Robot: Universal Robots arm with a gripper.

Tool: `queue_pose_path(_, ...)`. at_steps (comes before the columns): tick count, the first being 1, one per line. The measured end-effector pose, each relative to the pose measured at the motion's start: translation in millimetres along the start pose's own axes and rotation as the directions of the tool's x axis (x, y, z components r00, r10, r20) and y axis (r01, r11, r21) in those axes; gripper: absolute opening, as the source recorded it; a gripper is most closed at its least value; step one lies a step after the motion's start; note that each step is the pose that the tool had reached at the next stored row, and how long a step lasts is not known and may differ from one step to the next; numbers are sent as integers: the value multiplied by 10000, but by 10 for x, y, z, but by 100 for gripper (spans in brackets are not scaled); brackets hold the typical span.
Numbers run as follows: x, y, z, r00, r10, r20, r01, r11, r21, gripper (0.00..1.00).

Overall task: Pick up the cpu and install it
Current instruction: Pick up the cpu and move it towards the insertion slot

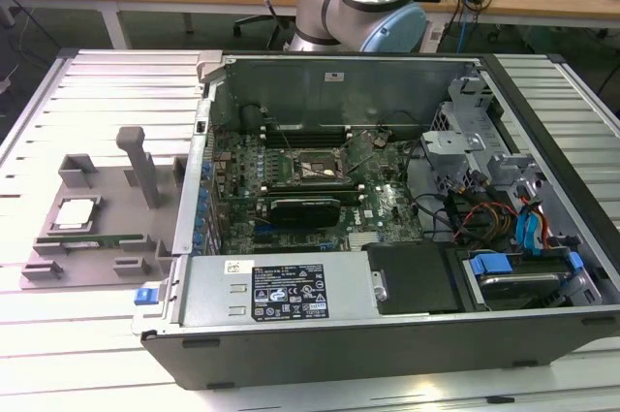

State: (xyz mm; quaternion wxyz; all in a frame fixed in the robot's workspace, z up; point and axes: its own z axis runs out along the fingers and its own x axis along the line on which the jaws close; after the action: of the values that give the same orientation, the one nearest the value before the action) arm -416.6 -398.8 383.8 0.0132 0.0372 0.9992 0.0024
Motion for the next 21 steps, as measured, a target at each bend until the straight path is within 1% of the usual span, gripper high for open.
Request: queue_pose_path(21, 3, -1, 99, 10000, 0, -1, 0, 10000, 1, 66)
